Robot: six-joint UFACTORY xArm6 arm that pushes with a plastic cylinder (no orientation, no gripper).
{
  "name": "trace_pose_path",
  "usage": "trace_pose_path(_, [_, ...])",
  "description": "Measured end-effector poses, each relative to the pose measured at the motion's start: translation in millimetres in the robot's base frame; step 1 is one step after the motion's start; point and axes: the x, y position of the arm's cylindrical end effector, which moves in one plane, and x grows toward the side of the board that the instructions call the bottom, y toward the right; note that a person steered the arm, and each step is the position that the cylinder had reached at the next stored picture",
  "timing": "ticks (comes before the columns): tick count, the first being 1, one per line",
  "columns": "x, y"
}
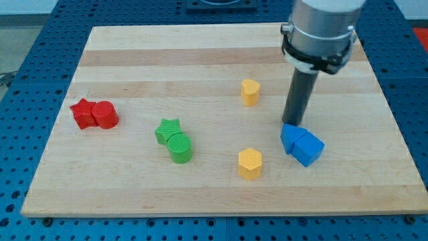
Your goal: Move the yellow heart to the top right of the green circle
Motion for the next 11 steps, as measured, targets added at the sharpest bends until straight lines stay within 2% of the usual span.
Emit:
trace_pose_path(1, [-32.1, -12.8])
trace_pose_path(2, [-42.1, -19.1])
trace_pose_path(4, [-37.2, -22.1])
trace_pose_path(5, [-85.6, -36.6])
trace_pose_path(6, [-96.4, -41.5])
trace_pose_path(7, [-80.0, -48.2])
trace_pose_path(9, [-4.3, -56.7])
trace_pose_path(10, [-0.8, -56.7])
trace_pose_path(11, [-39.5, -56.5])
